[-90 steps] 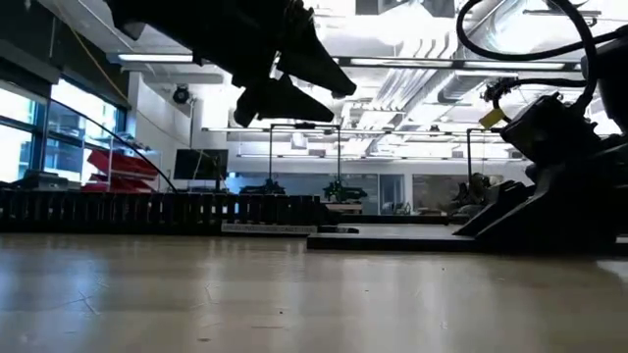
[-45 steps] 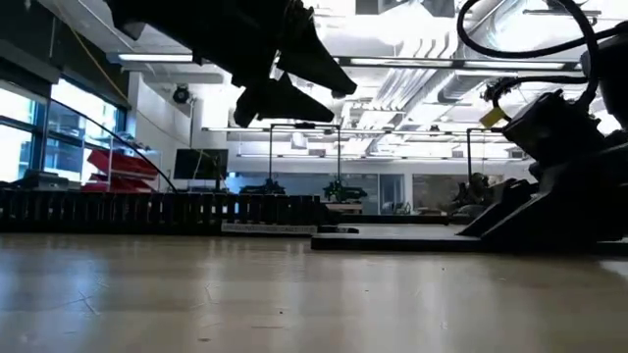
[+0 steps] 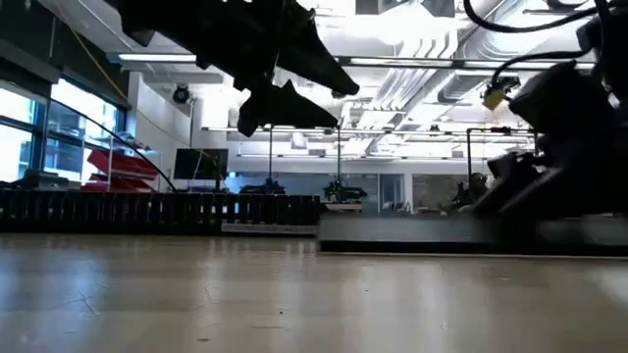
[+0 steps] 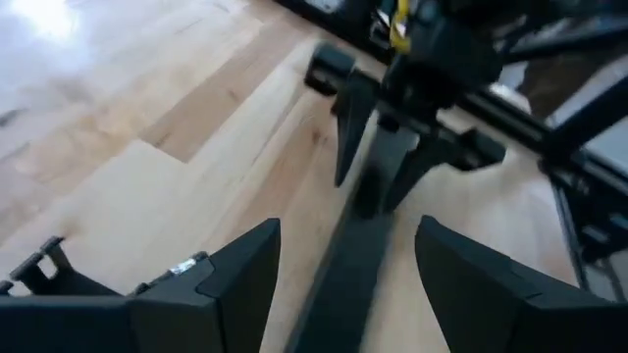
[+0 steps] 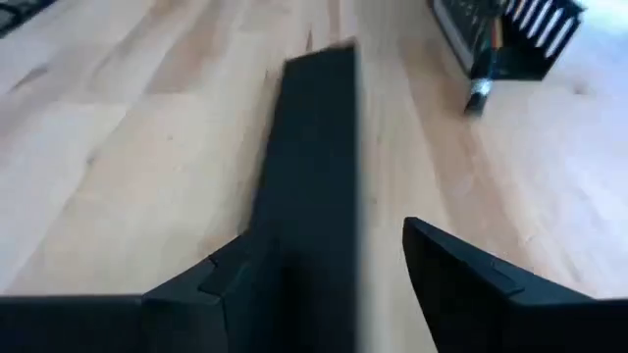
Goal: Ziptie cables
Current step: Close the black cable duct
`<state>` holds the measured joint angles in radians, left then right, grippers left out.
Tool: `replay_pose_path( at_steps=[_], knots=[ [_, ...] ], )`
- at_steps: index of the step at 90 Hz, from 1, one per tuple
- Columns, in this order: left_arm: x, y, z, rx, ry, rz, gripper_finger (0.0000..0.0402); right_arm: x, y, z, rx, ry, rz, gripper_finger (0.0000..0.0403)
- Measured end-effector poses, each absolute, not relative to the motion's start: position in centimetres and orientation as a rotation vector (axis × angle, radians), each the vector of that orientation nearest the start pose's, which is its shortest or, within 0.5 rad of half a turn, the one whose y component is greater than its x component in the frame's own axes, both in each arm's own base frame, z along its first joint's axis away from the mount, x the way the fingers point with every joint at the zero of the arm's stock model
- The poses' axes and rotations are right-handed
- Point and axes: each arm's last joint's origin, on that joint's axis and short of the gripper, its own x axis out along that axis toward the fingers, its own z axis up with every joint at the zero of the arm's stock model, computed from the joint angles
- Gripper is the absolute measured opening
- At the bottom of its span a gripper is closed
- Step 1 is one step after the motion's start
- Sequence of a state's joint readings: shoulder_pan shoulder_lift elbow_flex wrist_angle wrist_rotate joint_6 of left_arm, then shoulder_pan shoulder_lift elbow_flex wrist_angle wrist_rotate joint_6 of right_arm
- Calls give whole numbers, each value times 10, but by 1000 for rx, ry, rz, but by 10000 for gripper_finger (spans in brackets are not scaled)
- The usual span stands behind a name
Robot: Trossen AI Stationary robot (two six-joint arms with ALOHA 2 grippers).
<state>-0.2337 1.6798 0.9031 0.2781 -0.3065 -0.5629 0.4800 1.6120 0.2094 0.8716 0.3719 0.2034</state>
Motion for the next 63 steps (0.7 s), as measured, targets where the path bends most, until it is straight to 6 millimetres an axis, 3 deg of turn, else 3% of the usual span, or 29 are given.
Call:
replay_pose_path(
  at_steps=[8, 24, 52, 63],
  knots=[
    [342, -68, 190, -368, 457, 208, 216, 196, 85, 96, -18, 470, 66, 178],
    [344, -57, 190, -375, 452, 240, 216, 194, 78, 91, 1, 540, 41, 155],
    [345, -55, 190, -369, 457, 230, 216, 209, 89, 110, 78, 404, 200, 157],
    [345, -55, 190, -369, 457, 230, 216, 218, 95, 113, 96, 463, 196, 158]
  ],
)
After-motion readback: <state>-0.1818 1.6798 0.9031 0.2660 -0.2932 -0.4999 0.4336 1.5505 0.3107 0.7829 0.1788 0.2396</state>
